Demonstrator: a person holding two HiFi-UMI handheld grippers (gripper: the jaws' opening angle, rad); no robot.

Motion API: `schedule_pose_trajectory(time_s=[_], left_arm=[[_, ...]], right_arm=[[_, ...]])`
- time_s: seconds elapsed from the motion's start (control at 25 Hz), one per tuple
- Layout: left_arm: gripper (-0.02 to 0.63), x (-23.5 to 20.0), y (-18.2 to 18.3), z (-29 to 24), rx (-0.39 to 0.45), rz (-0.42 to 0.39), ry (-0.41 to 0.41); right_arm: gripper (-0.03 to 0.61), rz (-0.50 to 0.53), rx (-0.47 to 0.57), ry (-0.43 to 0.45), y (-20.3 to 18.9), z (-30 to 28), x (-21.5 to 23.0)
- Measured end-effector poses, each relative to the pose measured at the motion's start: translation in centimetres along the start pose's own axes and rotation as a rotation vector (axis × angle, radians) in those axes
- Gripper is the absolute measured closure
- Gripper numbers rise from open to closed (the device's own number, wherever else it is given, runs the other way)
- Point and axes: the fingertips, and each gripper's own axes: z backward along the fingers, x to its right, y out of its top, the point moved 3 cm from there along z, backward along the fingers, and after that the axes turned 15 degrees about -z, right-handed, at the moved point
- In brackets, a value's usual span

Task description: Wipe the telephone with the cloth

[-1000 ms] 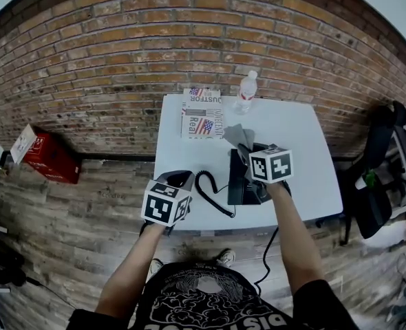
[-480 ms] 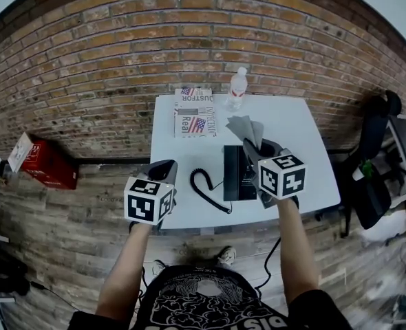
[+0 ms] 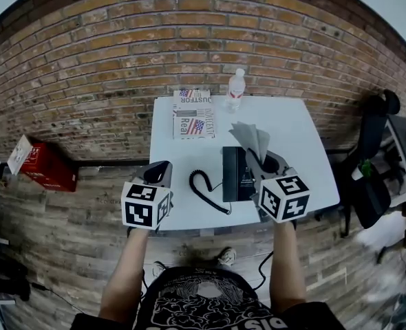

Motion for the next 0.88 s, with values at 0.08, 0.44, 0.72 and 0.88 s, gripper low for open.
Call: schedule_pose_trajectory(time_s=[0.08,0.44,0.72,0.88], left_arm=[[0.607,-0.09,-0.09,0.05,-0.001,0.001,0.003],[0.607,-0.23,-0.21,0.04,-0.001,0.005,0.005],[0.607,-0.19,-0.21,-0.12,-0.001,0.008,-0.003],[0.607,-0.21,-0.26,-0.15,-0.004,0.009,-0.01]], right_arm=[[0.568,0.001,-0.006,-0.002,-0.39,-0.05,-0.06],[0.568,0.003,-0.015,0.001,-0.82,-0.13,-0.27],[0.568,0.008,-0.021,0.0,-0.89,-0.14,-0.37],[0.568,0.009,-0.025,-0.002,-0.91,-0.14,-0.51]])
